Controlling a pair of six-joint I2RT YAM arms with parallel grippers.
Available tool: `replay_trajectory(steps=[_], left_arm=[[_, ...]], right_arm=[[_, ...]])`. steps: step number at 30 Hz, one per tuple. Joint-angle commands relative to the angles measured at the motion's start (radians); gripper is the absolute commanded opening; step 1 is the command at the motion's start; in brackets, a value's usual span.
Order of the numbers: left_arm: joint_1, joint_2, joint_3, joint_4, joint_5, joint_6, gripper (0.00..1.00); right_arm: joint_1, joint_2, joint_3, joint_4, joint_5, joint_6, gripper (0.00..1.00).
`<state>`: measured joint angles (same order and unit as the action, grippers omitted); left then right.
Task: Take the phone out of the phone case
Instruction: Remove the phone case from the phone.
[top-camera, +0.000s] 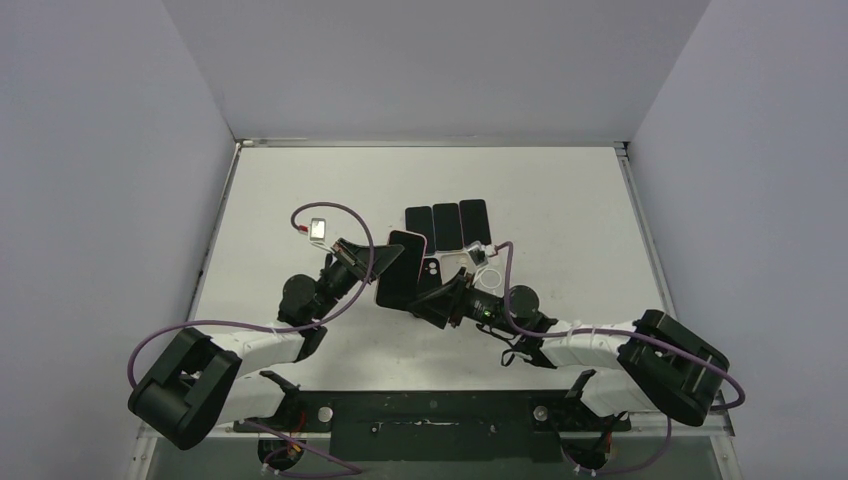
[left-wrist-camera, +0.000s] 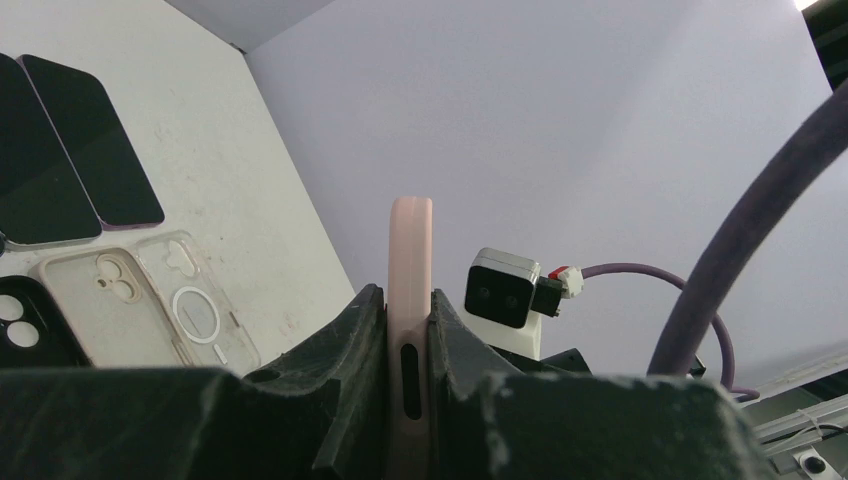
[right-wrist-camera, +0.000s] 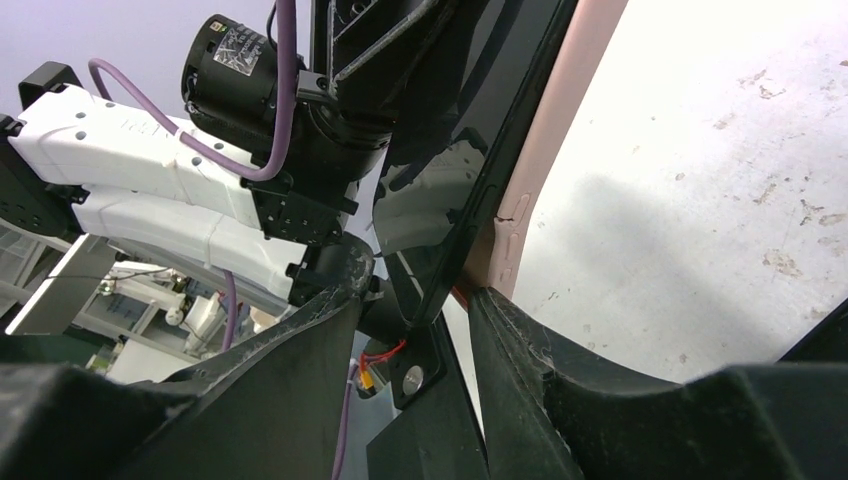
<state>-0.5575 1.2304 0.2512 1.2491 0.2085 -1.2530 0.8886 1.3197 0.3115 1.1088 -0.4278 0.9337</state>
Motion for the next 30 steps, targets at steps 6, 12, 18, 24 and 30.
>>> replay_trajectory(steps=[6, 12, 18, 24, 30], left_arm=[[-0.08, -0.029, 0.011, 0.145, 0.038, -0.041, 0.0], [-0.109, -0.034, -0.019, 0.12, 0.014, 0.012, 0.0], [-0.142, -0.024, -0.032, 0.137, 0.02, 0.035, 0.0], [-0.193, 0.017, -0.038, 0.216, 0.036, 0.065, 0.0], [-0.205, 0.024, -0.033, 0.232, 0.07, 0.115, 0.06]], right_arm=[[-0.016, 0.042, 0.038, 0.157, -0.033, 0.038, 0.46], [-0.035, 0.011, 0.074, 0.126, -0.024, 0.027, 0.45], [-0.075, -0.001, 0.092, 0.123, -0.02, 0.029, 0.45], [-0.112, -0.008, 0.114, 0.131, -0.03, 0.031, 0.41], [-0.152, -0.019, 0.117, 0.147, -0.055, 0.048, 0.25]])
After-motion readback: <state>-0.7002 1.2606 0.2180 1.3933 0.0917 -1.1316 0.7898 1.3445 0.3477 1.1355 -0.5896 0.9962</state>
